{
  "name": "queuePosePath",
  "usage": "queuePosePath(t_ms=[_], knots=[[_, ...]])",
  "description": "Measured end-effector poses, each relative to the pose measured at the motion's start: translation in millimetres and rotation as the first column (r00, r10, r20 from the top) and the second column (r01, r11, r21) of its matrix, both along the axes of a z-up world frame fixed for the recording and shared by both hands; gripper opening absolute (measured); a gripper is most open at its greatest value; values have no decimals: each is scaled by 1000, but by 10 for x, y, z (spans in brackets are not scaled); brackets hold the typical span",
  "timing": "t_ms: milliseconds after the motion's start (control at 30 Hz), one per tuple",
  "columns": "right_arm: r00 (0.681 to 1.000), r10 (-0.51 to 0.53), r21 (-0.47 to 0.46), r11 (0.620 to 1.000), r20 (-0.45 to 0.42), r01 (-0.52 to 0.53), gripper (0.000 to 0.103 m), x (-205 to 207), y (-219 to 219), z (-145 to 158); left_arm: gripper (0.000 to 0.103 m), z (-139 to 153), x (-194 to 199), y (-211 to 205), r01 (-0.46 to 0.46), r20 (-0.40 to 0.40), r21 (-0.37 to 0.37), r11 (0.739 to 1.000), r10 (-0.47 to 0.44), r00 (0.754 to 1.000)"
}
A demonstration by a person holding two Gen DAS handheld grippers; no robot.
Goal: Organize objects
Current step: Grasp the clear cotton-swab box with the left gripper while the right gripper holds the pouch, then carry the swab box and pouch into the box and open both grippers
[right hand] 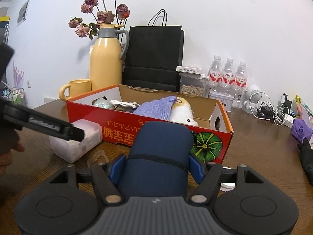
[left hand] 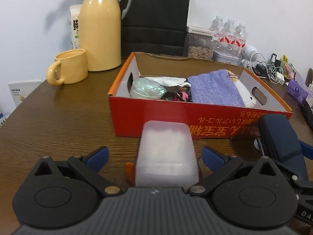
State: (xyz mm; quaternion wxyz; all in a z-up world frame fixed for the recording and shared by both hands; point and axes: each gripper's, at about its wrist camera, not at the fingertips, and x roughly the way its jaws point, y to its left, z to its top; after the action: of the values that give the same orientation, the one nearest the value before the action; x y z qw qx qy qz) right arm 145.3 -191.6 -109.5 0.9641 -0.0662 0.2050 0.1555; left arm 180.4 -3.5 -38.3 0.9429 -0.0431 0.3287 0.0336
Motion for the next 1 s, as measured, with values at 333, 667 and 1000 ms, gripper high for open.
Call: queuePosePath(t_ms=[333, 667, 1000], knots=[[1000, 12, -1, 1000, 9, -12, 67, -23, 7, 3, 103, -129, 167, -33, -18, -60, 6, 1000, 18, 998], [1000, 21, -2, 1000, 8, -21, 67, -19, 12, 2, 88, -158, 183, -49, 15, -58, -20, 1000, -16, 998], [1000, 25, -3, 1000, 8, -25, 67, -26, 27, -7, 67, -92, 73, -97, 19, 16, -12, 1000, -19, 1000]])
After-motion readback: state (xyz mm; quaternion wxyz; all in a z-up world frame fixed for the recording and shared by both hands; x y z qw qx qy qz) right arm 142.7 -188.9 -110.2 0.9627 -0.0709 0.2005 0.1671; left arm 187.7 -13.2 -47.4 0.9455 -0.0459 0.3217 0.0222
